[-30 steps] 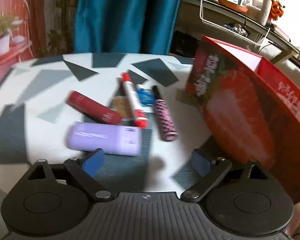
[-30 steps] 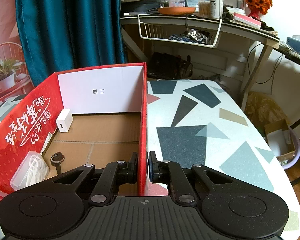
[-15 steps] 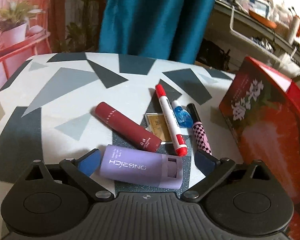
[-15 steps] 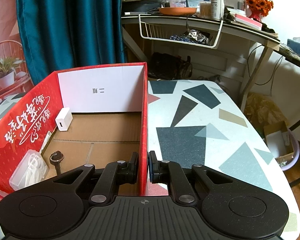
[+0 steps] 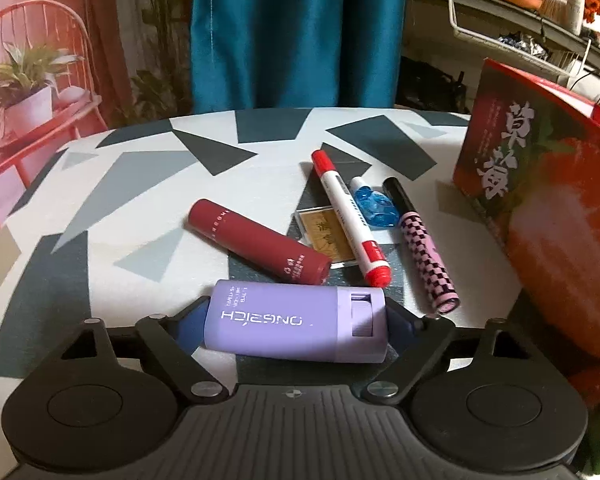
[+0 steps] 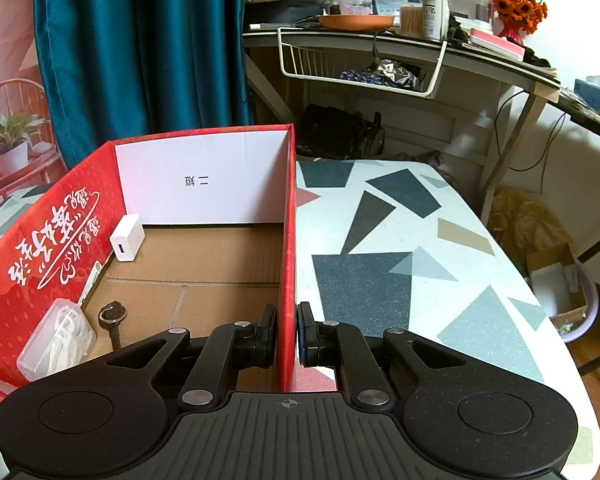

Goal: Organize rigid objects
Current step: 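Lower the left gripper onto the lavender power bank and close it, then carry the lavender power bank into the red box and open the left gripper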

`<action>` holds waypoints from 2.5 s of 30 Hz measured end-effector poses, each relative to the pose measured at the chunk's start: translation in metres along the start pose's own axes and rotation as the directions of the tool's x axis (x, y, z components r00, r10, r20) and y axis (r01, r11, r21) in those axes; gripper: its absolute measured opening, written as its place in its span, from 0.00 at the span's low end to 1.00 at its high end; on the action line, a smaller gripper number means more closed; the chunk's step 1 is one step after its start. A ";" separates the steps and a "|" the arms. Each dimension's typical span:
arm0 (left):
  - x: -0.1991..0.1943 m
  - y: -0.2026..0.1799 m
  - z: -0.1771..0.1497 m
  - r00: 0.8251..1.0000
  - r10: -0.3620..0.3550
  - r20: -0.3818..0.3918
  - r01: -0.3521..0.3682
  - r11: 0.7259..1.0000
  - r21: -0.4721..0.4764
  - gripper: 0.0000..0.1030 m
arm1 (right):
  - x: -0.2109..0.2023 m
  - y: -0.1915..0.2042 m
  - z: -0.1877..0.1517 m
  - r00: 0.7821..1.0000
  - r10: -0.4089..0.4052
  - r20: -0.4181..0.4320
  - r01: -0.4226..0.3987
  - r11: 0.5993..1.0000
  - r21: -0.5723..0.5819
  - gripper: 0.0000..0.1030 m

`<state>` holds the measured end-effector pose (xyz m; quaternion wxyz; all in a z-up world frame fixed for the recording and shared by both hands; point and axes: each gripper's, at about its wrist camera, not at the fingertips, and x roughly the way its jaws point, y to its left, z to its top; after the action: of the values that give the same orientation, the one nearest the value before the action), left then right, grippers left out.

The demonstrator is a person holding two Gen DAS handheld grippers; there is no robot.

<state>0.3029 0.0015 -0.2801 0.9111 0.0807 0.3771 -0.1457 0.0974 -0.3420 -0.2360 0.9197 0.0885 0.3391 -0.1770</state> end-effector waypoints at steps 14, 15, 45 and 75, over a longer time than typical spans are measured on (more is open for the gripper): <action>-0.018 -0.046 -0.024 0.998 -0.033 0.056 0.029 0.997 0.074 0.86 | 0.000 0.000 0.000 1.000 -0.001 0.000 0.001 1.000 -0.002 0.10; -0.018 -0.048 -0.026 0.998 -0.028 0.054 0.023 0.996 0.082 0.86 | 0.000 0.000 0.000 1.000 -0.002 -0.002 0.002 1.000 -0.002 0.10; -0.020 -0.045 -0.032 0.996 -0.039 0.083 0.034 0.997 0.067 0.86 | 0.001 0.001 -0.001 1.000 -0.018 0.003 0.018 1.000 -0.001 0.09; -0.079 -0.096 0.084 0.907 -0.348 0.237 0.264 0.909 0.323 0.86 | 0.000 0.002 -0.001 1.000 -0.020 0.009 0.020 1.000 0.000 0.09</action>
<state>0.2739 -0.0943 -0.1683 0.9005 0.1273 0.2233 -0.3507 0.0973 -0.3399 -0.2368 0.9193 0.0844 0.3359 -0.1868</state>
